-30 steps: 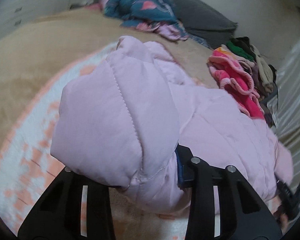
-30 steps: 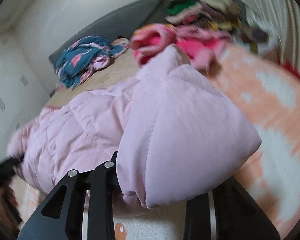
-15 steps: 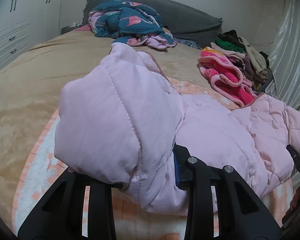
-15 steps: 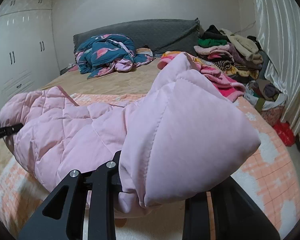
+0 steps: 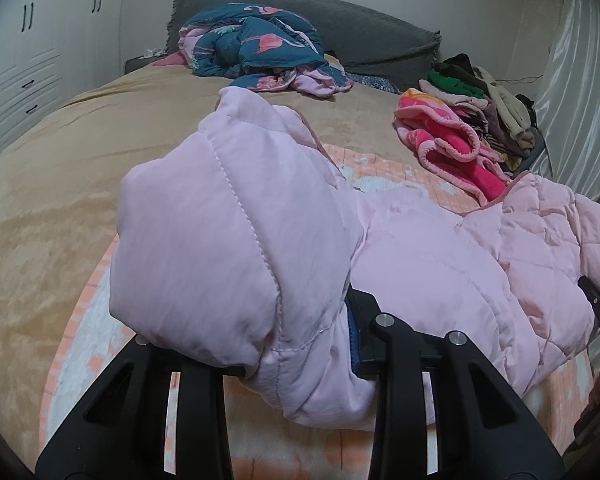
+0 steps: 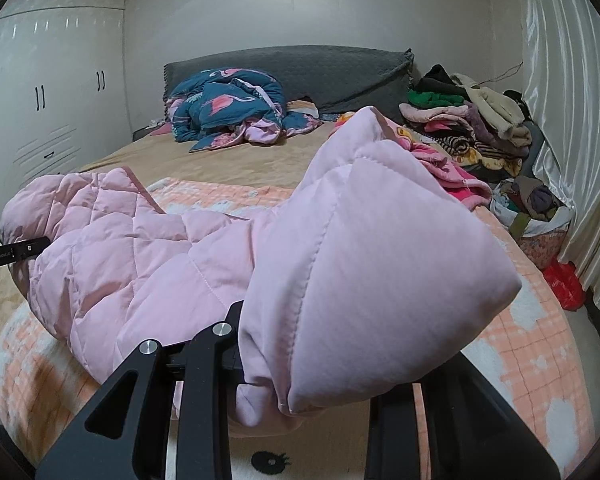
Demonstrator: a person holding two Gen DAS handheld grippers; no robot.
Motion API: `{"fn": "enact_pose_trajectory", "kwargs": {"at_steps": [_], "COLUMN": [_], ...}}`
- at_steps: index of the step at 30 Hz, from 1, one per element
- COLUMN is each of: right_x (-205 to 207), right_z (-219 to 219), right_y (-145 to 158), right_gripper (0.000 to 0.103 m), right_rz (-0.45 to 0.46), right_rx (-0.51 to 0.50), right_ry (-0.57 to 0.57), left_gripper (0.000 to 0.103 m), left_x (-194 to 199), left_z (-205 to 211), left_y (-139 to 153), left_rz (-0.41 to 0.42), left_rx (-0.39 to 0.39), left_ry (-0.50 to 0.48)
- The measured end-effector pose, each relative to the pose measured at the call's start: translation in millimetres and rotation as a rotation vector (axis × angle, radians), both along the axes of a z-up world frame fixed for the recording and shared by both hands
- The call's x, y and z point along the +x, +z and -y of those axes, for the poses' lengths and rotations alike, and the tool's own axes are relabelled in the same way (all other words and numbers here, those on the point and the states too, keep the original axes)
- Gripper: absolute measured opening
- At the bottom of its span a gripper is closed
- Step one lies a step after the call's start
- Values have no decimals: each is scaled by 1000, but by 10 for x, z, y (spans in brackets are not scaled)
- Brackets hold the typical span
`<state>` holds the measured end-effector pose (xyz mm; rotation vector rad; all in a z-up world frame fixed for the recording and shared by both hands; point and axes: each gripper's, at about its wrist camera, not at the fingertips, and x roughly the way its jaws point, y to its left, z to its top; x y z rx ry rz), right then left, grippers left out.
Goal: Fold large clothes
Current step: 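Grip the jacket edge with both tools and fold it over the body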
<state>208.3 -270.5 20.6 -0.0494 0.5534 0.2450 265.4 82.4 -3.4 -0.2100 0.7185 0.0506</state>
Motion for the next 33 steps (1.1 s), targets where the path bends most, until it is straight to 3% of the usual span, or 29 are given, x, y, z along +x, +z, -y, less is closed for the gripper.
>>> {"fn": "enact_pose_trajectory", "kwargs": {"at_steps": [9,33], "right_x": [-209,-311], "right_z": [1,92], "right_y": [33,27], "right_gripper": [26,26], "right_rz": [3,-18], "right_rx": [-20,-26], "right_ry": [7,-9], "left_gripper": [24,25], "left_x": [-102,-627], "left_z": [-25,30], "left_y": [-20,-65], "left_rz": [4,-6], "left_rx": [8,66], "left_ry": [-3,-45]}}
